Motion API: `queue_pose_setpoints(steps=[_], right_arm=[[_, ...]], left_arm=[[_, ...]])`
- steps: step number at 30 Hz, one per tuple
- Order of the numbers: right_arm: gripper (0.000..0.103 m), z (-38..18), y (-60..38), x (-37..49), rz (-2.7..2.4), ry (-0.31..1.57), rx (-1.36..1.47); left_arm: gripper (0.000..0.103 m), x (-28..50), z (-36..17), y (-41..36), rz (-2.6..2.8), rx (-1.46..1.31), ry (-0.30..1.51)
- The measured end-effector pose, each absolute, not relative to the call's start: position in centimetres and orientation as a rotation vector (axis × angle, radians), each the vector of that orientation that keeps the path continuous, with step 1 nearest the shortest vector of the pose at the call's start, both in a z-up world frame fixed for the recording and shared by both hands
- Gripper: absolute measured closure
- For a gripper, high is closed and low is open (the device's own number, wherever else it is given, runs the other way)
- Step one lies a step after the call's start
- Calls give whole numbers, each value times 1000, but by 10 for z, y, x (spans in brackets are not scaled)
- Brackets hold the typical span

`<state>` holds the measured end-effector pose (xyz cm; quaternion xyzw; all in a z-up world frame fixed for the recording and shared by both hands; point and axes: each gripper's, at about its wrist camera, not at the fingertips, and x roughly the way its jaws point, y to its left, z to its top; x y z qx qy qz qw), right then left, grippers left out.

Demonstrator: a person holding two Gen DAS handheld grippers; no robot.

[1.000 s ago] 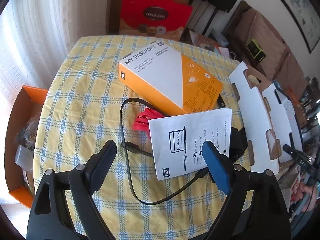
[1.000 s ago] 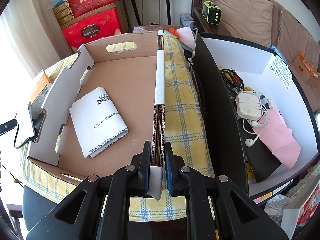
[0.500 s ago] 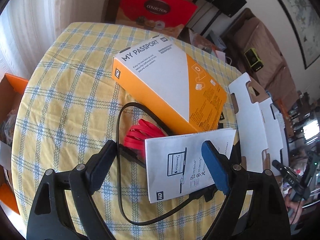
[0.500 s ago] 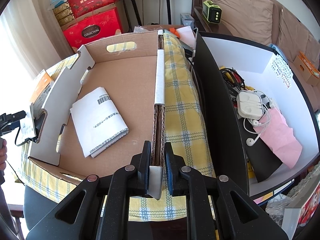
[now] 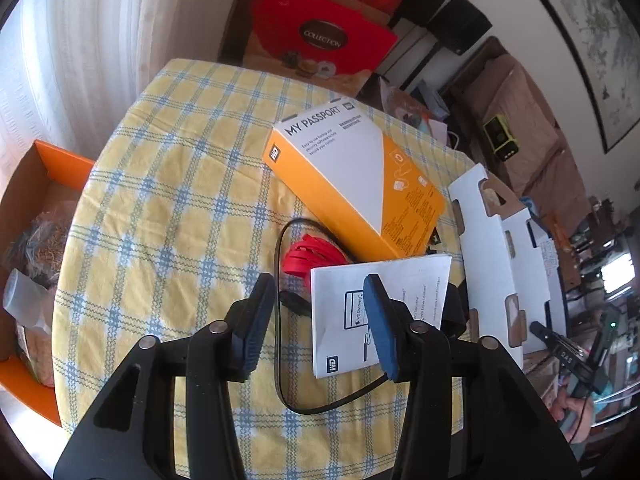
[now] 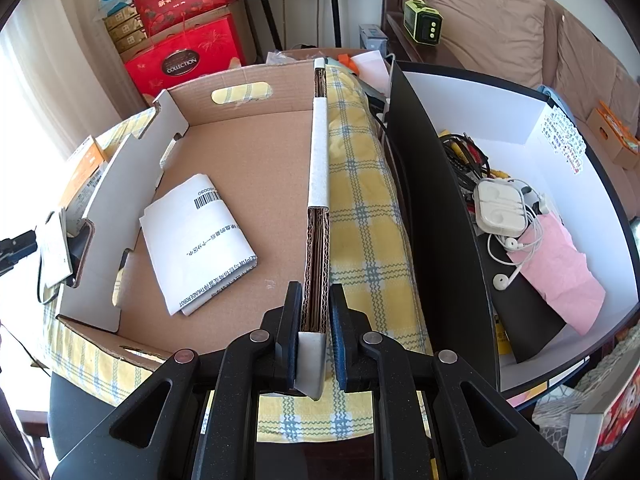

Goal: Organize objects
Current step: 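Grasp the white instruction leaflet with the left gripper and lift it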

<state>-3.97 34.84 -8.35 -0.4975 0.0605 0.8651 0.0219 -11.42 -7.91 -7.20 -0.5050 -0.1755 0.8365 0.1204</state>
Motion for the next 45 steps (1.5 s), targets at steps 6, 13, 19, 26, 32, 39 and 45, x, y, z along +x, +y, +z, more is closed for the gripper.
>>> queue_pose_setpoints(steps=[6, 13, 19, 26, 32, 39, 45], right_arm=[[90, -84, 349, -40, 2678, 189, -1545], [90, -84, 349, -41, 2675, 199, -1548], [90, -85, 350, -41, 2676, 203, -1550], [90, -85, 349, -40, 2675, 209, -1550], [90, -85, 350, -41, 2673, 204, -1552], [90, -85, 349, -41, 2669, 203, -1554], [89, -86, 349, -43, 2664, 215, -1559]], left_arm=[[35, -111, -53, -78, 2488, -1381, -468], [41, -121, -78, -63, 2370, -1457, -464], [49, -124, -92, -65, 2290, -1460, -521], [78, -123, -91, -65, 2246, -1434, -526], [94, -114, -82, -60, 2196, -1373, -526], [97, -98, -51, -47, 2138, -1284, -514], [93, -92, -30, -13, 2094, -1289, -410]])
